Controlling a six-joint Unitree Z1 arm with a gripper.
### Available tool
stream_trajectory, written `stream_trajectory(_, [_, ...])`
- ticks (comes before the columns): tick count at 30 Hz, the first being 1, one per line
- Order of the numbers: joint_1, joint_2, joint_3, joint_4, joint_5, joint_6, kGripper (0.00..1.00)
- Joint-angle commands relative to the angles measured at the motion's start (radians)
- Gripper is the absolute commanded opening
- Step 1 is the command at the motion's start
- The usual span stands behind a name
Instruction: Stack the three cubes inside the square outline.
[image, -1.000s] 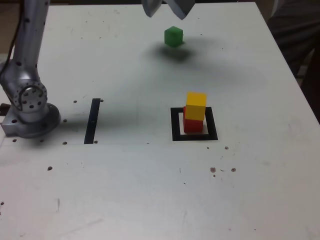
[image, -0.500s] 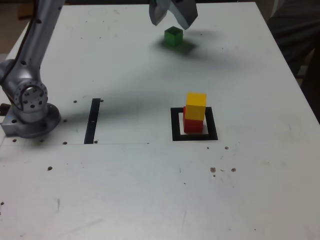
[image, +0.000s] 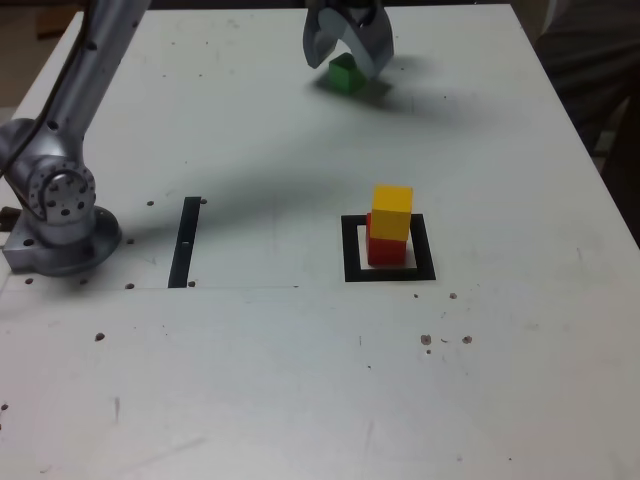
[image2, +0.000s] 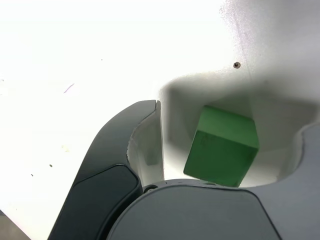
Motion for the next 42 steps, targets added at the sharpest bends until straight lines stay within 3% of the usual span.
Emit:
stream_trajectory(1, [0.001,0.01,-0.01,0.003,0.003,-0.001,0.82])
stream_trajectory(9, [-0.004,0.019,-0.012,-0.003,0.002,-0.006,0.47])
stream_trajectory(14, [-0.006,0.02,-0.008,-0.006,0.0,-0.005,0.36])
stream_trajectory(28, [-0.01,0.015,0.001,-0.007,-0.045,-0.006,0.35])
stream_trajectory(42, [-0.02,-0.059,0.058,-0.031,-0.125,-0.052,0.35])
